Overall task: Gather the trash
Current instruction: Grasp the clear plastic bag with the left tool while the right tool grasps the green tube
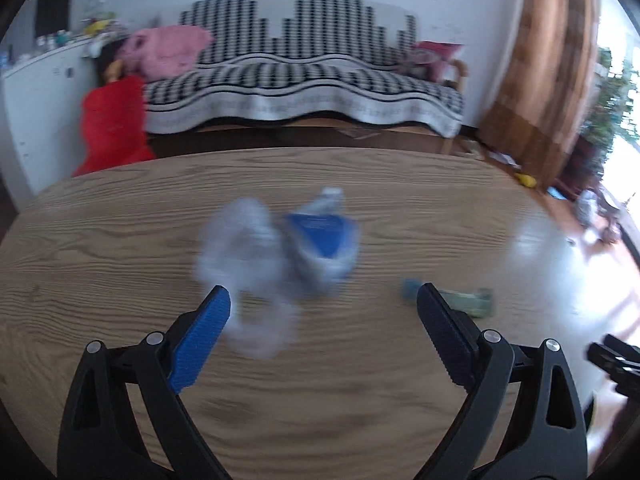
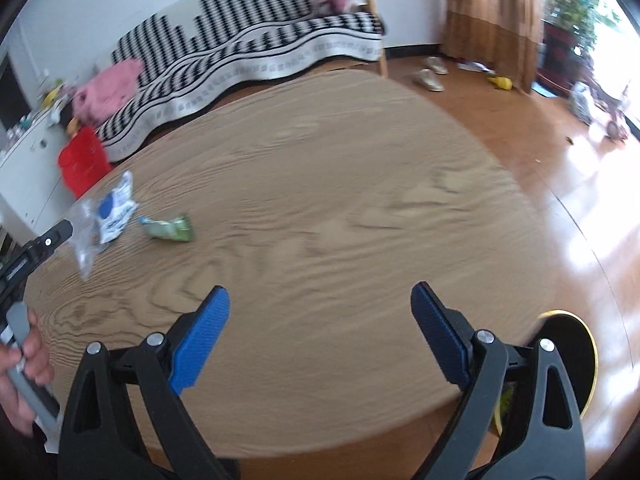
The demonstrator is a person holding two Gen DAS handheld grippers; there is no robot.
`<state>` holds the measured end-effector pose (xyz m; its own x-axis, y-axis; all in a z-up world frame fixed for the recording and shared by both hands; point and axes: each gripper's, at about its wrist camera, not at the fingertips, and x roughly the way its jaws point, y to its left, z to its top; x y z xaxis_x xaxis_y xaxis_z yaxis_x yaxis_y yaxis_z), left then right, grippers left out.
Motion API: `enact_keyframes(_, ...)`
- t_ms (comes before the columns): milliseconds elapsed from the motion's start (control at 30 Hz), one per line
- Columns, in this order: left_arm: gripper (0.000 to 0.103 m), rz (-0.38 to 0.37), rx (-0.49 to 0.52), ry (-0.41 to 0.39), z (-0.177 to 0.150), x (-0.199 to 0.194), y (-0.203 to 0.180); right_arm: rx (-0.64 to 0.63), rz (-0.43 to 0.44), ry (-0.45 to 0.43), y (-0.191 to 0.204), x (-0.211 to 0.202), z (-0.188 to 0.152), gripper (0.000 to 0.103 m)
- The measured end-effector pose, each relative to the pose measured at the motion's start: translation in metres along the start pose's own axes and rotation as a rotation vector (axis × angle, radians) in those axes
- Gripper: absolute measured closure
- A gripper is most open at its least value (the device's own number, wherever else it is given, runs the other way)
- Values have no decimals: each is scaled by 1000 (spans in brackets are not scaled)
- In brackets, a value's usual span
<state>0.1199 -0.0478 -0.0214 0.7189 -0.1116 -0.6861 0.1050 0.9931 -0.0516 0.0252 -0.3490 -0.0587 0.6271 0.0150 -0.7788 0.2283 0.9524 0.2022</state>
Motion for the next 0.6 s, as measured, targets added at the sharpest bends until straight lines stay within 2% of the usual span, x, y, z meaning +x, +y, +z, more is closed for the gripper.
enact_keyframes(67, 12, 41, -27, 18, 1, 12, 23, -19, 9, 4, 14, 5, -1, 14)
enact_keyframes(133, 12, 51, -63, 54, -3, 28, 48, -40, 21, 12, 30, 14, 0, 14)
enact_keyframes(200, 13, 52, -77, 81, -5, 42, 59, -61, 24, 21, 42, 22, -1, 14)
enact_keyframes(300, 20, 52, -55, 102, -1, 61, 64, -70, 30, 34, 53, 30, -3, 14)
enact_keyframes(367, 34, 36, -47, 126, 0, 74, 66, -69, 38, 39, 57, 36, -1, 14)
enact_keyframes(400, 34, 30, -46, 137, -1, 76, 63, -68, 43, 40, 58, 37, 0, 14)
enact_keyframes(467, 66, 7, -27, 121, 1, 75, 62, -70, 55, 41, 63, 42, 3, 14)
enact_keyframes(500, 75, -8, -28, 136, 1, 75, 61, -70, 65, 44, 66, 46, 5, 14)
enact_keyframes(600, 82, -18, -22, 147, -1, 74, 65, -87, 92, 60, 81, 60, 11, 14)
